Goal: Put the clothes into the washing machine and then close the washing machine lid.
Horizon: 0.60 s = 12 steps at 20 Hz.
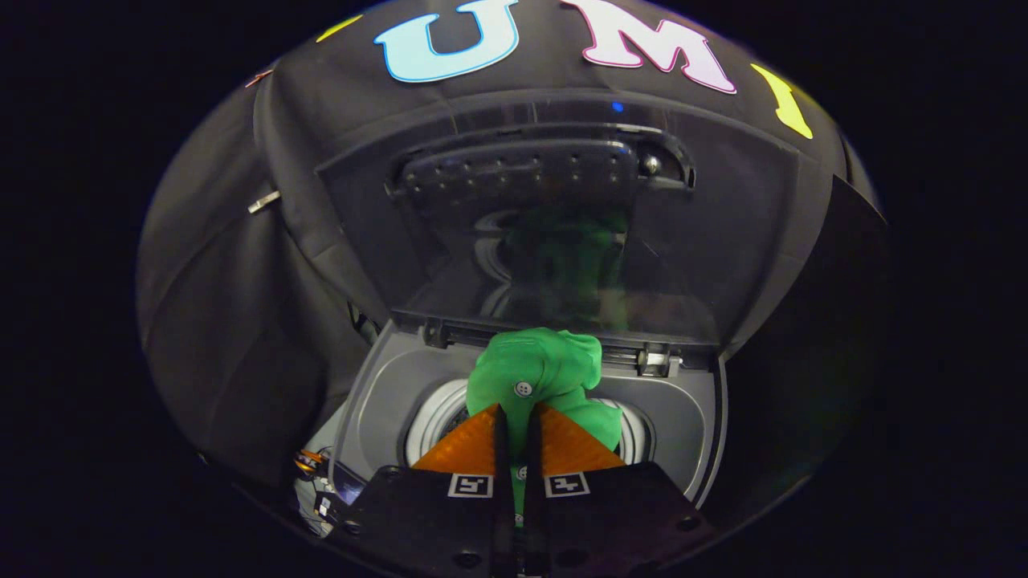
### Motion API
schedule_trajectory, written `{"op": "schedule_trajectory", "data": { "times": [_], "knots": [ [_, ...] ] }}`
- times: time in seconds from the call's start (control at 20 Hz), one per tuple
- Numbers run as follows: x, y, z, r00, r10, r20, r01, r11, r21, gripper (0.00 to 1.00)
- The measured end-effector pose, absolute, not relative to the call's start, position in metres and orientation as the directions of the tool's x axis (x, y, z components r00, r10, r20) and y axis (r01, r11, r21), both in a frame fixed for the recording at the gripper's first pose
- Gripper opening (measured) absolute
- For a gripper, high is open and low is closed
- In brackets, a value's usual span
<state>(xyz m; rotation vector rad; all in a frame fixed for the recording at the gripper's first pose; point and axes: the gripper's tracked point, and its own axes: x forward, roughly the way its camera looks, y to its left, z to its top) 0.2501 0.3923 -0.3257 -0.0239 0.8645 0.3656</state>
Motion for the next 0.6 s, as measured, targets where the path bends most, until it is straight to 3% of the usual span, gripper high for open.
{"op": "schedule_trajectory", "data": {
  "times": [0.15, 0.25, 0.5, 0.6],
  "knots": [
    [0.252, 0.394, -0.338, 0.593, 0.280, -0.755, -0.337, 0.938, 0.083, 0.09],
    [0.250, 0.393, -0.348, 0.576, 0.261, -0.774, -0.321, 0.944, 0.080, 0.20],
    [0.243, 0.381, -0.349, 0.568, 0.219, -0.793, -0.276, 0.959, 0.067, 0.99],
    [0.245, 0.378, -0.342, 0.587, 0.221, -0.779, -0.273, 0.960, 0.067, 1.00]
  ]
}}
